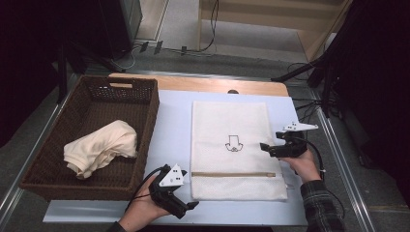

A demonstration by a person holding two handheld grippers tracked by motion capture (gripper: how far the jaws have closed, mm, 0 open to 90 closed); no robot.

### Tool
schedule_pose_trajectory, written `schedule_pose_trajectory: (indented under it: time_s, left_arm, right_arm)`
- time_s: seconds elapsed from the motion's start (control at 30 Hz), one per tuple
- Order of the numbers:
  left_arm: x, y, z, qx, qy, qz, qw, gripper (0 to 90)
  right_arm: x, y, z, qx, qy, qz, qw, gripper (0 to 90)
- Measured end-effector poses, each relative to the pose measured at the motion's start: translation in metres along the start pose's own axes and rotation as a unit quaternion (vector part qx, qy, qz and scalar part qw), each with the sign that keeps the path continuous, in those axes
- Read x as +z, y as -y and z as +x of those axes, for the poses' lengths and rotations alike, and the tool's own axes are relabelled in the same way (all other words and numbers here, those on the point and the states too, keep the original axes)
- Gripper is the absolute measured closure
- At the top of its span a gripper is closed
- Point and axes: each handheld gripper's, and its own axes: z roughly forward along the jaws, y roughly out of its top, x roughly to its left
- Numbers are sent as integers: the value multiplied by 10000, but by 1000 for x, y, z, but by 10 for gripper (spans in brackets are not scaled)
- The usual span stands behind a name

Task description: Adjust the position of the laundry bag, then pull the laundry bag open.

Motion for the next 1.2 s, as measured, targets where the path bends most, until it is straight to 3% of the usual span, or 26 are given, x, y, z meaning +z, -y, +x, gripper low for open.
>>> schedule_pose_trajectory:
  time_s: [0.23, 0.73, 1.2]
  left_arm:
    - [1, -3, -3, 47, -29, 5, 10000, 0]
    - [0, -2, 0, -54, 22, -63, 10000, 0]
    - [-2, -2, 0, -75, 21, -121, 9999, 0]
  right_arm:
    - [-8, 7, 6, -93, -81, 89, 9999, 91]
    - [-30, 27, 21, -182, -252, 157, 9994, 78]
    - [-47, 45, 25, -96, -344, 60, 9993, 88]
